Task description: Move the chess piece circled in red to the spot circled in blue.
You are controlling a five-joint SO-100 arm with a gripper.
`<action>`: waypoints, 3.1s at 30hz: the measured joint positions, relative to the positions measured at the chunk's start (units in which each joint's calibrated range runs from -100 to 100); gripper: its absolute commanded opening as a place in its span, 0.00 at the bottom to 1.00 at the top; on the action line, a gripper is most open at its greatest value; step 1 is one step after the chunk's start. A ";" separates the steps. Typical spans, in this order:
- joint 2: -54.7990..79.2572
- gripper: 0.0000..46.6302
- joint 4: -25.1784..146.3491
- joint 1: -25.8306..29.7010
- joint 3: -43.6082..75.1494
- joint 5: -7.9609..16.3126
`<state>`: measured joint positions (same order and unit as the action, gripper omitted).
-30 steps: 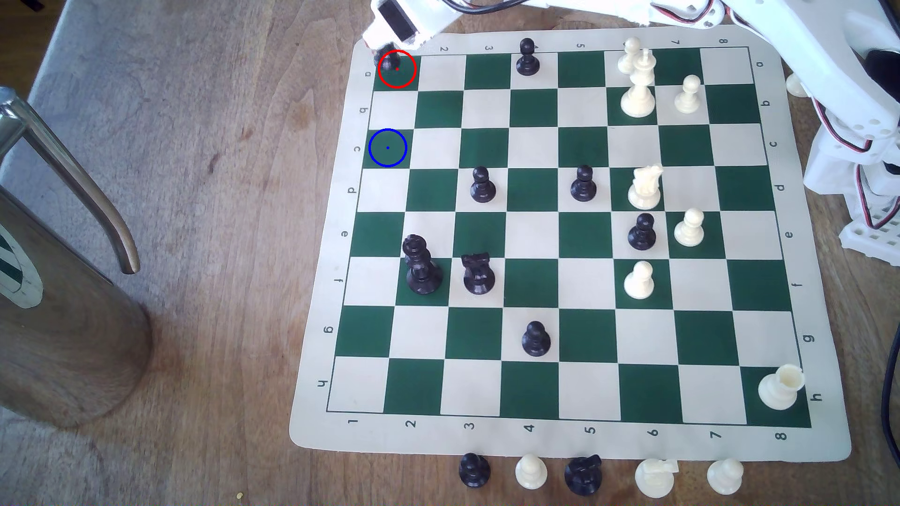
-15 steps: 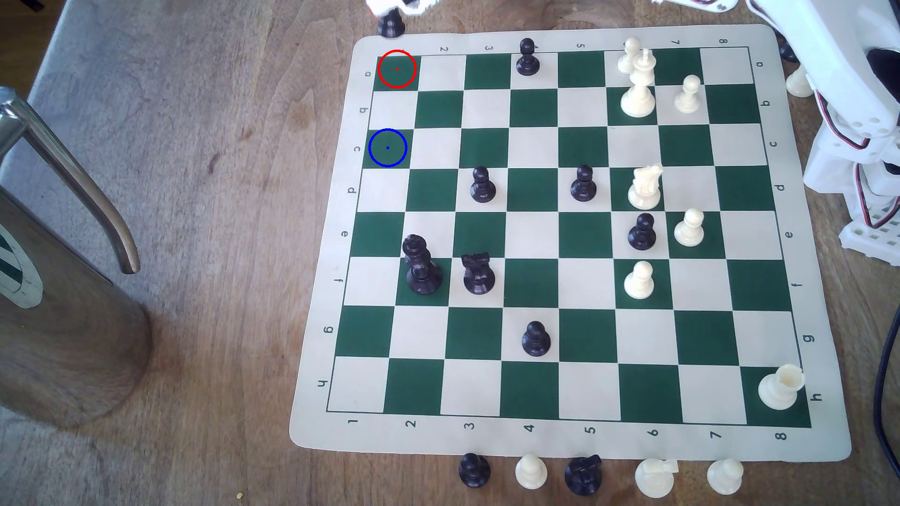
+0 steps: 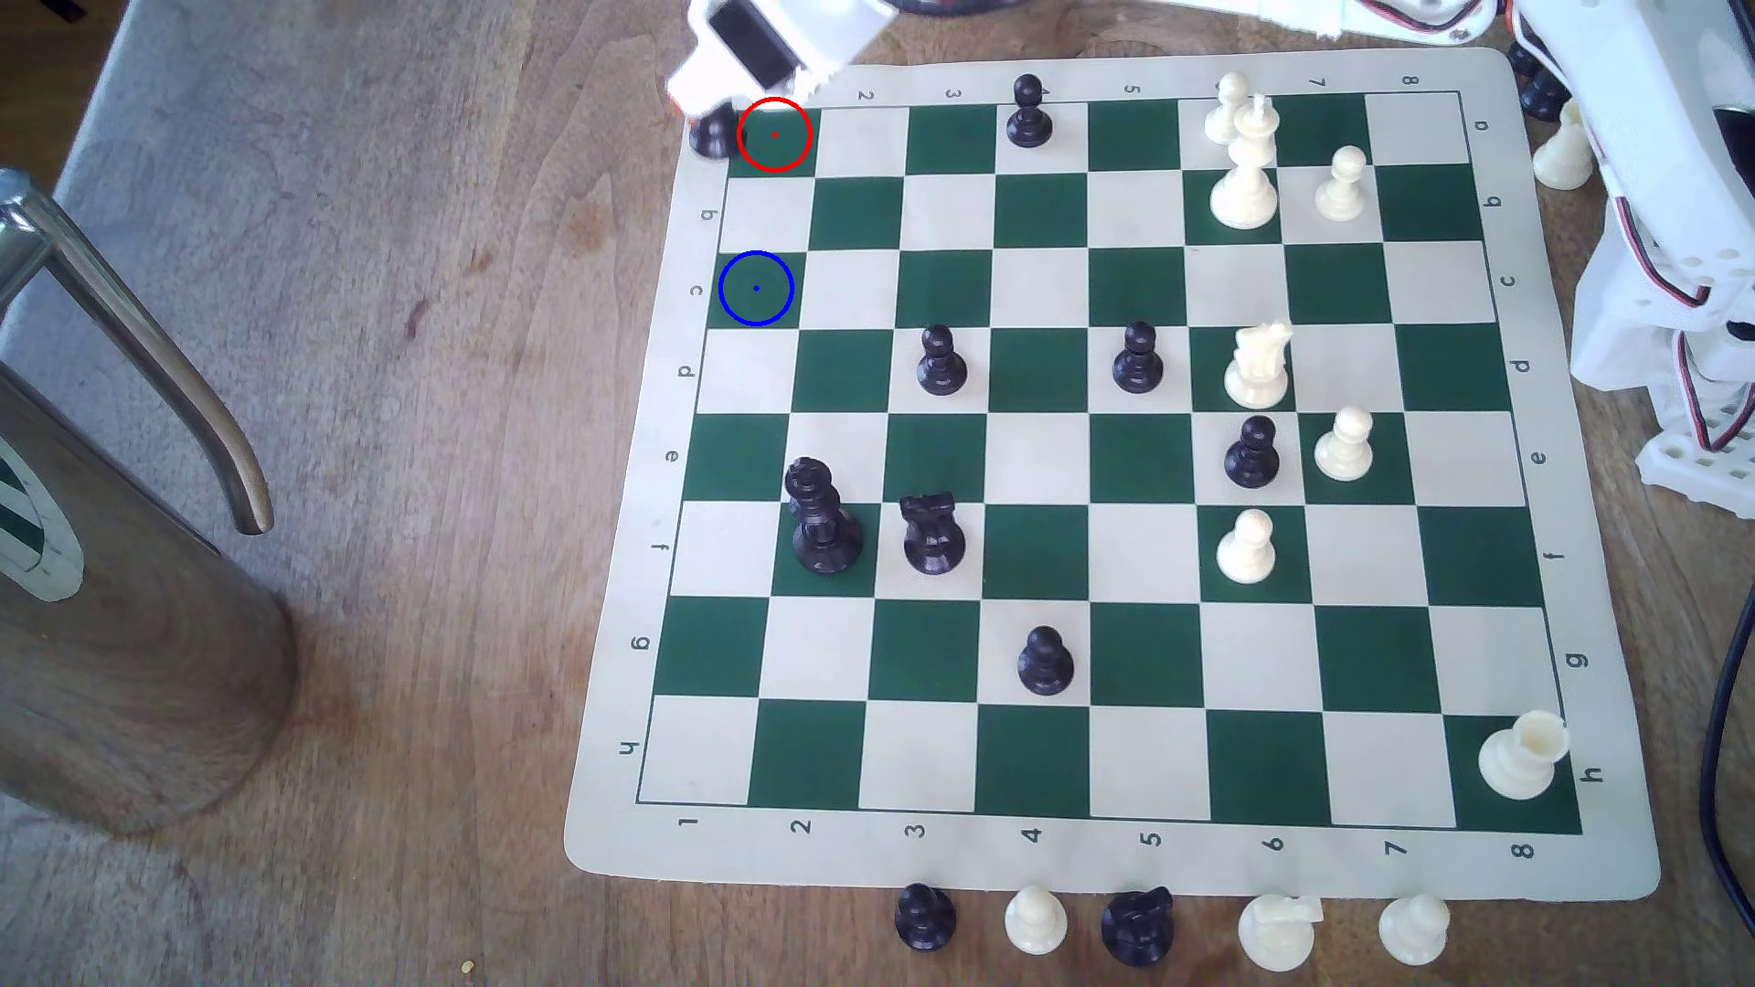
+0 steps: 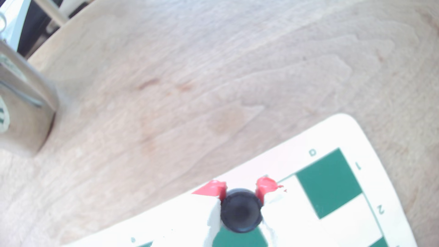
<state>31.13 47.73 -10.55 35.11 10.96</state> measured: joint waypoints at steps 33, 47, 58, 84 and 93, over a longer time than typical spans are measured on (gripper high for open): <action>9.13 0.04 -0.16 3.17 0.00 -1.66; 11.40 0.05 -0.64 3.17 1.36 -1.71; 11.98 0.29 -0.72 3.17 2.53 -1.71; 6.87 0.41 6.61 2.36 -2.71 -1.22; -13.66 0.41 6.14 3.83 -27.02 -1.22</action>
<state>17.47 53.86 -6.71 8.09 9.74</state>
